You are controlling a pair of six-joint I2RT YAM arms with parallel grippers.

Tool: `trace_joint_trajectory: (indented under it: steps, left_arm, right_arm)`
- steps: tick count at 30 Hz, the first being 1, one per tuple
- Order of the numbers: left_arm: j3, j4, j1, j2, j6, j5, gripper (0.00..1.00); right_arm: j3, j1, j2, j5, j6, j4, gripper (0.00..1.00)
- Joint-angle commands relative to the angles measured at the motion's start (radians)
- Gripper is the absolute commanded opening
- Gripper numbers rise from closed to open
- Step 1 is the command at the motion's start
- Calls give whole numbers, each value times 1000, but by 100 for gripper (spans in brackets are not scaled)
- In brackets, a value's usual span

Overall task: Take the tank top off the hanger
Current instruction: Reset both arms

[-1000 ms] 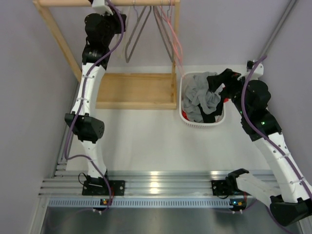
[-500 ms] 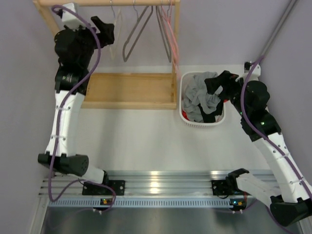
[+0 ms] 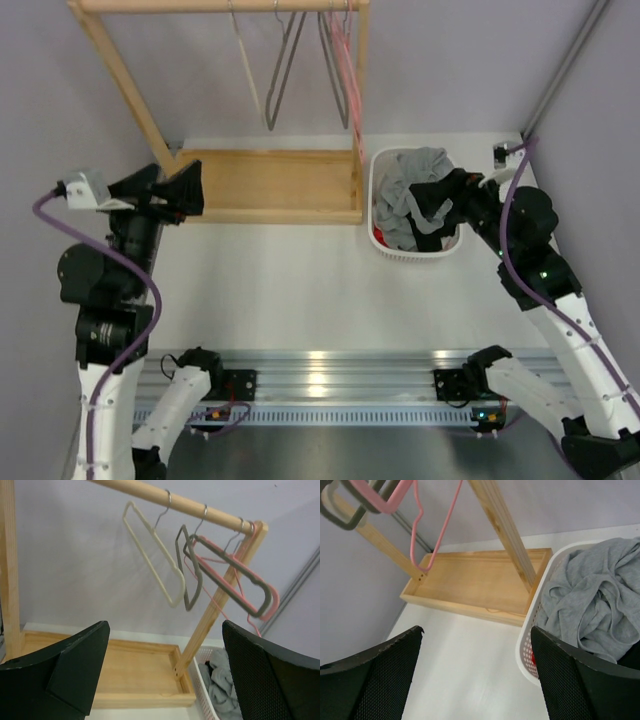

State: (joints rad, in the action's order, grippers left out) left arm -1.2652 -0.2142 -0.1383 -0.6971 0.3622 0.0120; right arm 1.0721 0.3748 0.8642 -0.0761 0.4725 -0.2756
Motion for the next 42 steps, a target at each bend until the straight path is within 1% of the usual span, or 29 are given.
trace_joint_trajectory:
  steps: [1,2,4,5,6,7,9,11,12,13,16,20,23,27,42]
  left_arm:
    - [174,12,2,183,-31,-70,98]
    - [211,9,2,283,-29,-79,98]
    - [278,-26,2,382,15,-41,98]
    - [329,-45,0,457,18,-34,98]
    - [337,-110,-6,470,14,-35,98]
    - [343,-137,-23,475,6,-55,98]
    - [375,-184,-24,470,7,-73,98]
    - [409,-198,-24,473,3,-130,98]
    - [421,-201,-24,478,-21,-161,98]
    - [431,-206,-24,482,-37,-226,98]
    - [454,-234,-24,482,-86,-273,98]
    - [498,-251,-26,487,-109,-244,98]
    - [497,-249,-26,484,-115,-233,98]
    - [500,-252,-26,473,-115,-231,98]
    - [509,-254,-24,484,-117,-230,98]
  right_arm:
    - [-76,15,-132,-91,-32,58,88]
    - [-99,15,-155,-100,-34,65,88]
    - [-181,16,-239,-110,-35,81,88]
    - [-208,16,-269,-106,-35,84,88]
    - [-265,15,-296,-106,-37,91,88]
    - [-293,16,-348,-103,-35,95,88]
    - [-361,15,-396,-93,-38,101,88]
    - [-414,15,-454,-83,-46,101,88]
    - [-428,16,-468,-82,-57,101,88]
    - [-440,15,-496,-79,-63,95,88]
    - [-492,16,-546,-62,-83,78,88]
    - [-555,16,-591,1,-135,41,88]
    - [-592,16,-636,68,-146,35,88]
    - [-609,15,-651,105,-152,39,88]
    - [-598,16,-631,87,-144,38,87]
